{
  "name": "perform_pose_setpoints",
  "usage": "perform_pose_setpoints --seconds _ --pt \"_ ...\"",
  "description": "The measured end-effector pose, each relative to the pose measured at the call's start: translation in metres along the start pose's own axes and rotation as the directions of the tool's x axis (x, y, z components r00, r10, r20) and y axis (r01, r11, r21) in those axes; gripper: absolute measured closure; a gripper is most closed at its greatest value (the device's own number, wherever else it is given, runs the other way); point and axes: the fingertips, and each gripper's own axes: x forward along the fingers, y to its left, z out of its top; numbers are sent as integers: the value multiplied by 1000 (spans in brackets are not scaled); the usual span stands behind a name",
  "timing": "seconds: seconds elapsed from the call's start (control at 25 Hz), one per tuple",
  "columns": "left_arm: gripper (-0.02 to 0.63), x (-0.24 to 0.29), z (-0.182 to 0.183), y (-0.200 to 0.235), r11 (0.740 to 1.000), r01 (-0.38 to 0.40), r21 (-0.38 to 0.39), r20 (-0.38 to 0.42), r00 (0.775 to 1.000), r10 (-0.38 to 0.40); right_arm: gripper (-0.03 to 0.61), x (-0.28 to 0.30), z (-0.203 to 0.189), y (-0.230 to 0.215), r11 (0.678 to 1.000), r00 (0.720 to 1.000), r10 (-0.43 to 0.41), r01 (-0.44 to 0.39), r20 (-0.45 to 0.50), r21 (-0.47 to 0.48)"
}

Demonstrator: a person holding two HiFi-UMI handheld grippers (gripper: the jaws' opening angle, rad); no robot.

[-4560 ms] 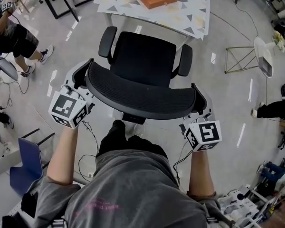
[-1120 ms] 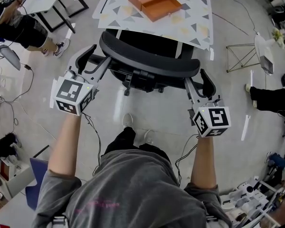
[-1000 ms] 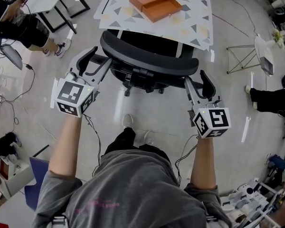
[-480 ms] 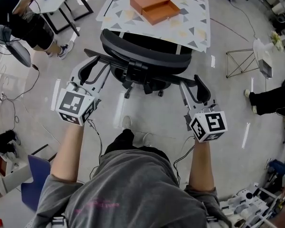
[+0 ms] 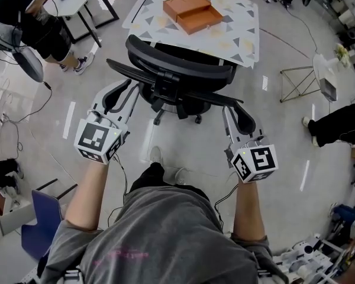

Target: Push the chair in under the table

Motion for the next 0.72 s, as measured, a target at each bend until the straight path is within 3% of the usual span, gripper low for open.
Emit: perform_pose_setpoints --seconds 0.36,0.72 --pt "565 -12 1 -27 1000 11 -7 12 1000 -11 546 -15 2 12 1000 999 28 -28 25 3" --pt "589 -15 4 -48 1000 29 1 20 999 -29 566 -26 -2 17 999 998 44 -44 34 7"
